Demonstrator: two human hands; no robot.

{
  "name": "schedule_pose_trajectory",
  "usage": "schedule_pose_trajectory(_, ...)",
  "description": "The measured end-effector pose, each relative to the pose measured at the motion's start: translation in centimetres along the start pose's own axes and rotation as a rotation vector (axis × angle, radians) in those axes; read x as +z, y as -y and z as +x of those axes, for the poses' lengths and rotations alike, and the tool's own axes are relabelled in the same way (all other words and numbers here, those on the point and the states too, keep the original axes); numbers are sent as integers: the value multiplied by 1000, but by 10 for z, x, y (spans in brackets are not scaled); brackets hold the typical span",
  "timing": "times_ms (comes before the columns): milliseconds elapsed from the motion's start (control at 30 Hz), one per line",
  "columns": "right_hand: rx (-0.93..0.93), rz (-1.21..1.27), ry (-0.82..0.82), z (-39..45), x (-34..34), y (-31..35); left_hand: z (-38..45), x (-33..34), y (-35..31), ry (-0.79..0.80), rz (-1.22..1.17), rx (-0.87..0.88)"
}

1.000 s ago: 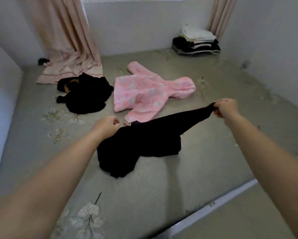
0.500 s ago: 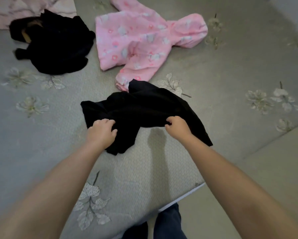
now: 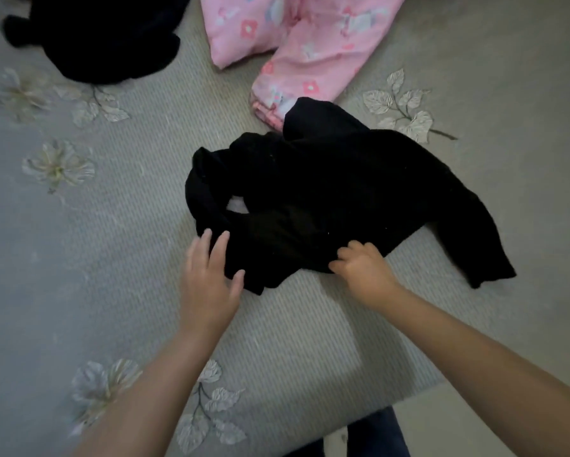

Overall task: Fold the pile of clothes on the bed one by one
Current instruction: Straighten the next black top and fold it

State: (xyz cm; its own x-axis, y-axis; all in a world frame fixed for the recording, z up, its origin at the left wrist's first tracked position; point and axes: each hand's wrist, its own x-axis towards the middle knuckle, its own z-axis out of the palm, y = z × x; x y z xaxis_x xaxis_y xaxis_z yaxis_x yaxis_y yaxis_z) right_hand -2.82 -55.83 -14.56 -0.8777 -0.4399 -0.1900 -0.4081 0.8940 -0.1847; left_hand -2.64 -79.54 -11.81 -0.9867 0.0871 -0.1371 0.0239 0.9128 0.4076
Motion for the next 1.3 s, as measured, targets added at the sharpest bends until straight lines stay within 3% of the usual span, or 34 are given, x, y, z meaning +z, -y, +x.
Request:
schedule_pose_trajectory(67,-32,-69,74,-42,0,-1,-6,6,-4,67,136,124)
schedule_pose_trajectory(133,-24,-55,164,-76,0,-9,-12,13,-9,230,202,141)
schedule_pose_trajectory(200,-13,-54,228,-99,-1,-14,-21,19,-9,286,250,190)
schedule_pose_trajectory(300,1,-59,265,-113,-3,-12,-27,20,-10,240,293,246)
schedule_pose_trajectory(467,-42,-68,237,-114,-3,-6,-20,21,-28,-41,314,489)
schedule_pose_trajectory(533,-64,-89,200,-118,-5,-5,-13,19,-34,12,425,549)
schedule_pose_trajectory(600,-36,-67,151,-121,-8,-8,-8,13,-31,162,469,491)
schedule_pose_trajectory(733,129,27,98,-121,-24,-11,-20,-21,-7,204,455,490)
schedule_pose_trajectory(833,219,67,66,-85,-54,-8,-22,-63,3,264,370,209)
schedule_pose_trajectory(900,229,112,-85,-42,-87,-4,-7,-90,4,47,271,-64)
schedule_pose_trajectory(967,266,105,-257,-1,-132,4,11,-122,-8,-128,142,-164)
schedule_pose_trajectory(1100,321,97,-518,45,-236,25,29,-213,-43,-497,-27,-147)
schedule_pose_trajectory(1300,223,231,-877,60,-403,68,18,-353,-72,-855,-34,-7)
